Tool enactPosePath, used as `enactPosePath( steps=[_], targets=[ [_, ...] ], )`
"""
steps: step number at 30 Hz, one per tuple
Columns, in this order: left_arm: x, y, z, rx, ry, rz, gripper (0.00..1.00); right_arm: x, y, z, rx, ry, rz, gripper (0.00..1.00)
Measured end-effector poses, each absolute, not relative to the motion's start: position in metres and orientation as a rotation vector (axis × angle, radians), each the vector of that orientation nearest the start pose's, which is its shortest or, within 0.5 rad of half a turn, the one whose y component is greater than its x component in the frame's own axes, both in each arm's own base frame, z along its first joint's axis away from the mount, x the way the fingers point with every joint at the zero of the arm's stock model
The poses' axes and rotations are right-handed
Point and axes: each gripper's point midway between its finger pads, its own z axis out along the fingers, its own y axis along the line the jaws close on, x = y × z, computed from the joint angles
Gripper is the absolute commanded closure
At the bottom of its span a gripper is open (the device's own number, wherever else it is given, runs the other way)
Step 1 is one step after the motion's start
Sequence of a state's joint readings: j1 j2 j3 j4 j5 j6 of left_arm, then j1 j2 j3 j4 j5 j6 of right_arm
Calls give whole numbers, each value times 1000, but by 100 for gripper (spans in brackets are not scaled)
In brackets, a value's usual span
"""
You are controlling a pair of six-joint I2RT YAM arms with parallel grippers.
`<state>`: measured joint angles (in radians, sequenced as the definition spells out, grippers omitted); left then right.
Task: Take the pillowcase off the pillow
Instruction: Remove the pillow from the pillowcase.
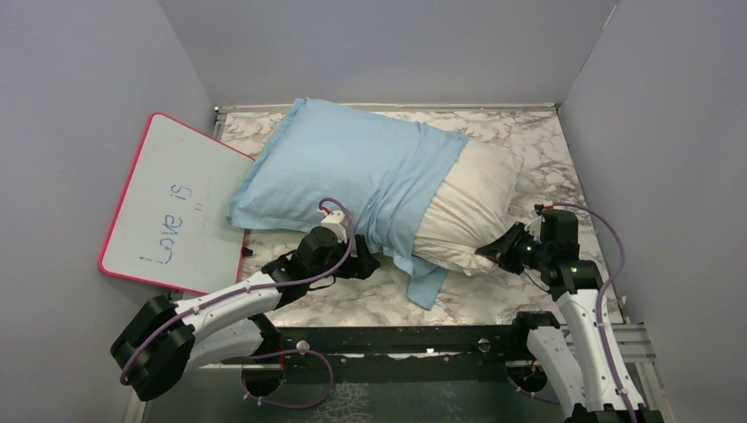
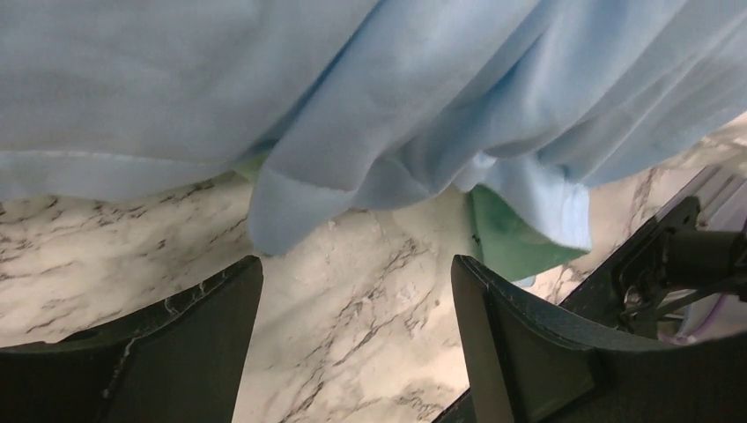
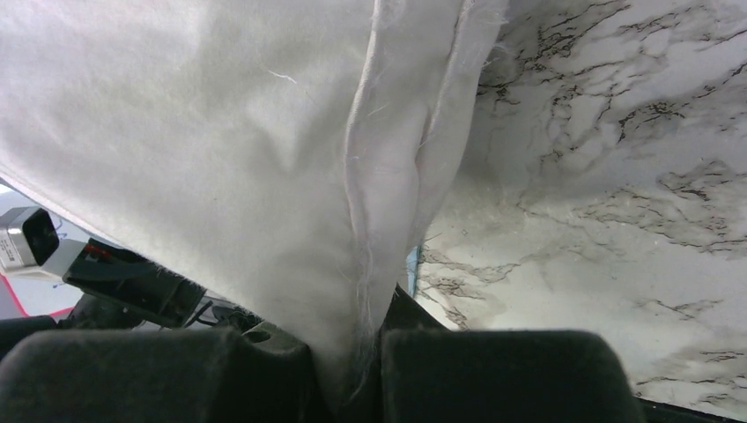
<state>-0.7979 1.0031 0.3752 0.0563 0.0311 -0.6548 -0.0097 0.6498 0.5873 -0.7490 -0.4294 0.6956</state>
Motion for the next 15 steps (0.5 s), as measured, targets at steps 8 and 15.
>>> enactPosePath(
  steps=[8, 15],
  targets=[
    [217, -262, 89, 136, 2169, -903, 36, 188, 96, 140, 629, 2332, 836, 98],
    [246, -266, 101, 122, 2115, -798, 100, 189, 91, 138, 647, 2330, 797, 99]
  ],
)
